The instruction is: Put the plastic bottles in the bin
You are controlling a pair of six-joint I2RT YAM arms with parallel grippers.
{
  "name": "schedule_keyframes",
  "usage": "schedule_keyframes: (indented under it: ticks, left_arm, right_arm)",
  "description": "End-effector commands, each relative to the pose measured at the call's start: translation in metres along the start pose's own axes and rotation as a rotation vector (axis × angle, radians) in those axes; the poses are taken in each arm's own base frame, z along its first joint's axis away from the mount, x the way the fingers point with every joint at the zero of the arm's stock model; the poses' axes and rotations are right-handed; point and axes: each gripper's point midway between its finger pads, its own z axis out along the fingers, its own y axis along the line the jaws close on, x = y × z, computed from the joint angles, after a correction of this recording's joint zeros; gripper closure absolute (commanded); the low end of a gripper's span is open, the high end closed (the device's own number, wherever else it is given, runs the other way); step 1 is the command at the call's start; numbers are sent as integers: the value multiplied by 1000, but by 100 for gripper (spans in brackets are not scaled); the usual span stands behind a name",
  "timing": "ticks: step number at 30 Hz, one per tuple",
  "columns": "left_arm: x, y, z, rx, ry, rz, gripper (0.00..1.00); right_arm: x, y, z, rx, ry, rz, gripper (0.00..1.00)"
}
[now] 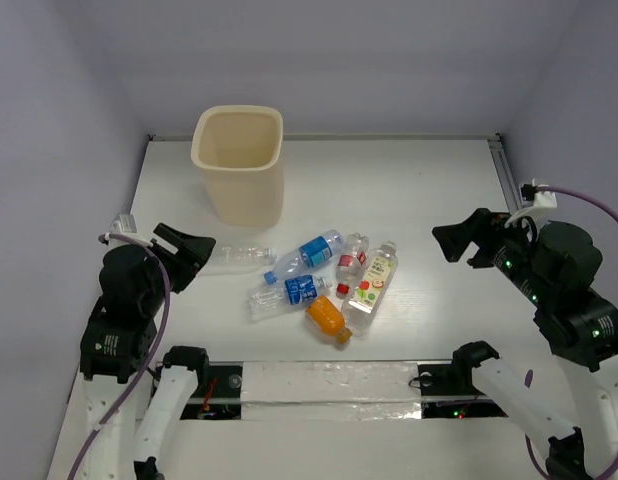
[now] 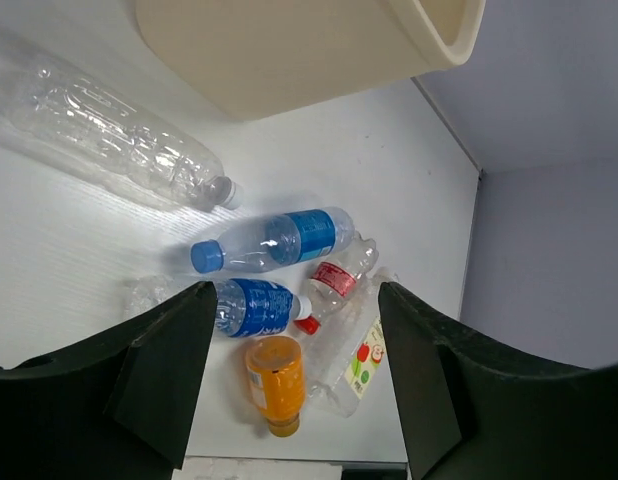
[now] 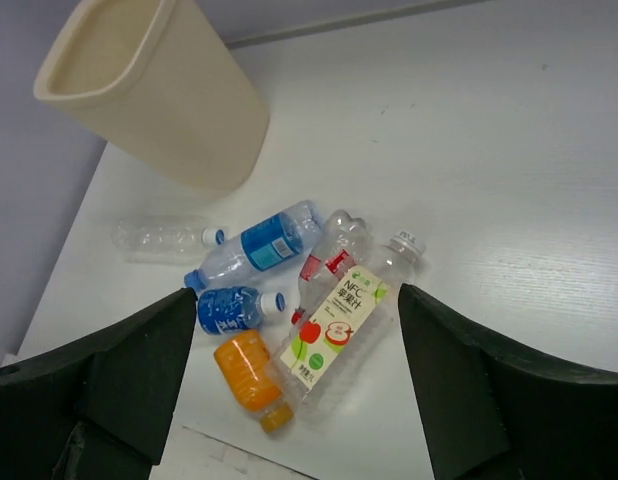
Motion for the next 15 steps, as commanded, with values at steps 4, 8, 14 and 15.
schedule_keyframes:
  ticks: [4, 8, 14, 15]
  left_arm:
    - [14, 12, 7, -14, 31, -60, 39]
    - [42, 39, 31, -82, 111, -118, 75]
    - [55, 58, 57, -126, 120, -185, 100]
    - [59, 68, 64, -159, 125, -191, 100]
  right_arm:
    - [13, 15, 6, -99, 56, 16, 71]
    - [32, 17, 14, -131, 111, 27, 100]
    - [59, 25, 21, -209, 199, 57, 100]
    - [60, 25, 22, -217, 201, 57, 100]
